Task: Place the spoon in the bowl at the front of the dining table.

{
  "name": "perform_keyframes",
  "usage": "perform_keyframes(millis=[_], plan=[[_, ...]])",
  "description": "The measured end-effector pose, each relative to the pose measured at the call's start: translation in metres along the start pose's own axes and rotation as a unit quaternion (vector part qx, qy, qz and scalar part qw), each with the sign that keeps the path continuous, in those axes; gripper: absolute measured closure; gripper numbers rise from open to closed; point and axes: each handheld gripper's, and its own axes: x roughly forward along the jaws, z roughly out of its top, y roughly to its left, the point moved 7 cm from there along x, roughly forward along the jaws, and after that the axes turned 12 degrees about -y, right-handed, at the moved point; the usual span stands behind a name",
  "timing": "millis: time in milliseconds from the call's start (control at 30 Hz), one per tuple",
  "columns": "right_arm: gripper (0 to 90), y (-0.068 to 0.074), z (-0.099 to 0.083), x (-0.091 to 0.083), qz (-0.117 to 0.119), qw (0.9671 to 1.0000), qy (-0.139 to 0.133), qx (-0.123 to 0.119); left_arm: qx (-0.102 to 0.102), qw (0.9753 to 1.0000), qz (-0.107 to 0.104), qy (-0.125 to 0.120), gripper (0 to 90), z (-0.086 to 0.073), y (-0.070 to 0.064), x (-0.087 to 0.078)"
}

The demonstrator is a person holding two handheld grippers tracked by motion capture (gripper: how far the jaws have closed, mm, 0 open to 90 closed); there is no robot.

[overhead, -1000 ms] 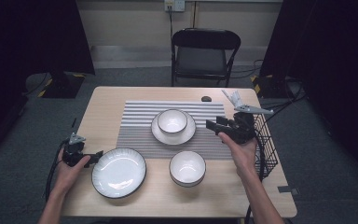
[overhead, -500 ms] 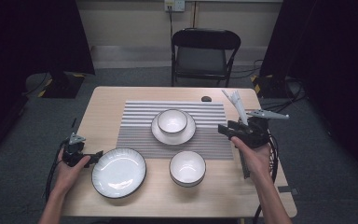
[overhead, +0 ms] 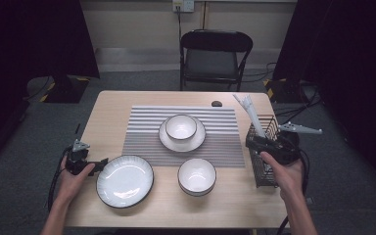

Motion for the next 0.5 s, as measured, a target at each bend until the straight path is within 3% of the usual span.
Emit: perform_keyframes(millis=[100,200,267,500], plan=[[55.9,-0.005,-0.003,-0.005,-0.004,1.0000,0.006,0.002,0.000,1.0000,0.000,0.000,6.9,0.000,0.000,0.000],[55.8,-0.008,-0.005,-0.010,0.007,0.9998,0.013,0.016,0.000,1.0000,0.001,0.000,6.9,0.000,0.000,0.000],[55.5,-0.010,-0.007,-0.014,-0.005,0.9999,0.012,0.007,0.000,1.0000,0.000,0.000,6.9,0.000,0.000,0.000],[53.0,-0.016,-0.017,-0.021,-0.013,0.9995,0.026,0.010,0.000,1.0000,0.000,0.000,6.9,0.000,0.000,0.000]])
